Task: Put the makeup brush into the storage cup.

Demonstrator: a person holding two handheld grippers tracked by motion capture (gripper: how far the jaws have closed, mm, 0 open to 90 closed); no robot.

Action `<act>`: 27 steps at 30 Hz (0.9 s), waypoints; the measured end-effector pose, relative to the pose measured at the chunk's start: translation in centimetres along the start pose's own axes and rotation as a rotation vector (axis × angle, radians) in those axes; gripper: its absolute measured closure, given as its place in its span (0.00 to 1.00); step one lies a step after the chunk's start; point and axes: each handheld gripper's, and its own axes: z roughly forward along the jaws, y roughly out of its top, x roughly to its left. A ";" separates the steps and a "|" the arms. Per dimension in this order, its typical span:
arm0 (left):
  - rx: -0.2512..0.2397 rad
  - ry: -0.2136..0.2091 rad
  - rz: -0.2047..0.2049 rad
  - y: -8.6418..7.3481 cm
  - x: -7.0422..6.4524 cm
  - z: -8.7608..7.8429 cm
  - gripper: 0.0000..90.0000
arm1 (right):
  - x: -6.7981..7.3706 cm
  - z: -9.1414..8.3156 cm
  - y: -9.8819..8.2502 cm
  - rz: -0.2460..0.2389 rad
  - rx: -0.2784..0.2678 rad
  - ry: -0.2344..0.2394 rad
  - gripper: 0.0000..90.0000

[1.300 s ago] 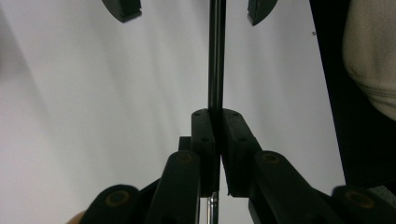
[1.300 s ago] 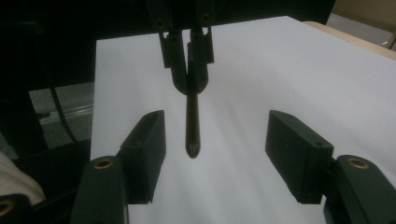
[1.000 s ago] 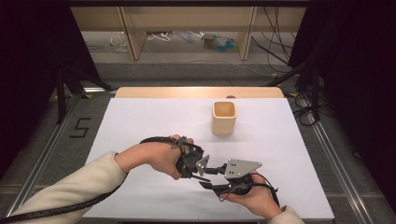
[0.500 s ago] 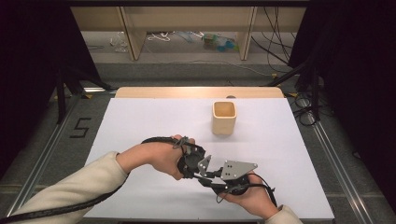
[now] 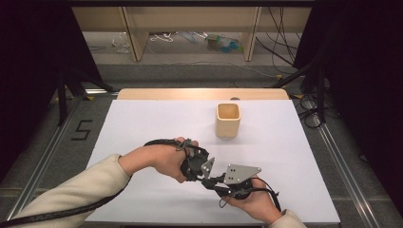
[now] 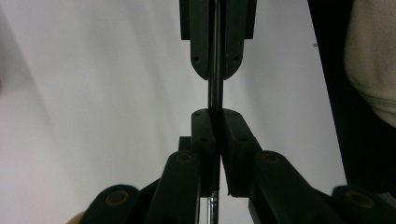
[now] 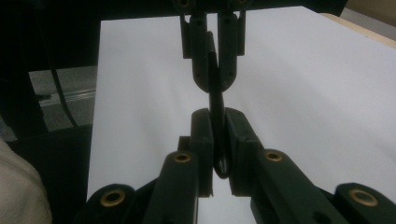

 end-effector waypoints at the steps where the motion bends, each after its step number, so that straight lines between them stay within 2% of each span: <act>1: 0.000 0.000 0.000 0.0 0.0 0.0 0.93 | 0.0 0.0 0.0 0.000 0.001 0.001 0.93; 8: 0.005 0.000 0.001 0.1 0.0 0.0 0.93 | 0.0 0.0 0.0 -0.006 0.004 -0.004 0.93; 9: 0.019 0.002 0.017 0.1 0.1 0.0 0.93 | 0.0 -0.1 0.0 -0.001 0.005 -0.002 0.93; 10: 0.019 0.002 0.017 0.1 0.1 0.0 0.93 | 0.1 0.0 0.0 0.000 0.001 -0.005 0.93; 11: 0.003 0.002 0.001 0.1 0.0 0.1 0.93 | 0.1 0.0 0.0 0.000 0.005 -0.008 0.93; 13: -0.002 0.009 0.002 0.0 0.0 0.1 0.92 | 0.1 -0.1 0.0 0.000 0.008 -0.012 0.93; 15: -0.020 0.017 -0.016 -0.1 0.0 0.1 0.90 | 0.1 -0.1 0.0 0.008 0.013 -0.012 0.93; 19: -0.065 0.059 -0.041 -0.7 0.0 -0.4 0.75 | 0.0 -0.3 0.0 0.007 0.022 -0.017 0.93; 21: -0.098 0.080 -0.061 -1.2 -0.1 -0.8 0.66 | -0.1 -0.3 0.0 0.005 0.010 -0.035 0.93; 22: -0.098 0.080 -0.061 -1.2 -0.1 -0.8 0.62 | -0.2 -0.4 0.0 0.010 0.009 -0.038 0.93; 24: -0.162 0.137 -0.073 -2.2 -0.3 -1.3 0.50 | -0.3 -0.6 0.0 0.011 0.007 -0.049 0.93; 27: -0.210 0.199 -0.102 -3.3 -0.5 -1.8 0.34 | -0.6 -1.0 -0.1 0.014 0.014 -0.056 0.93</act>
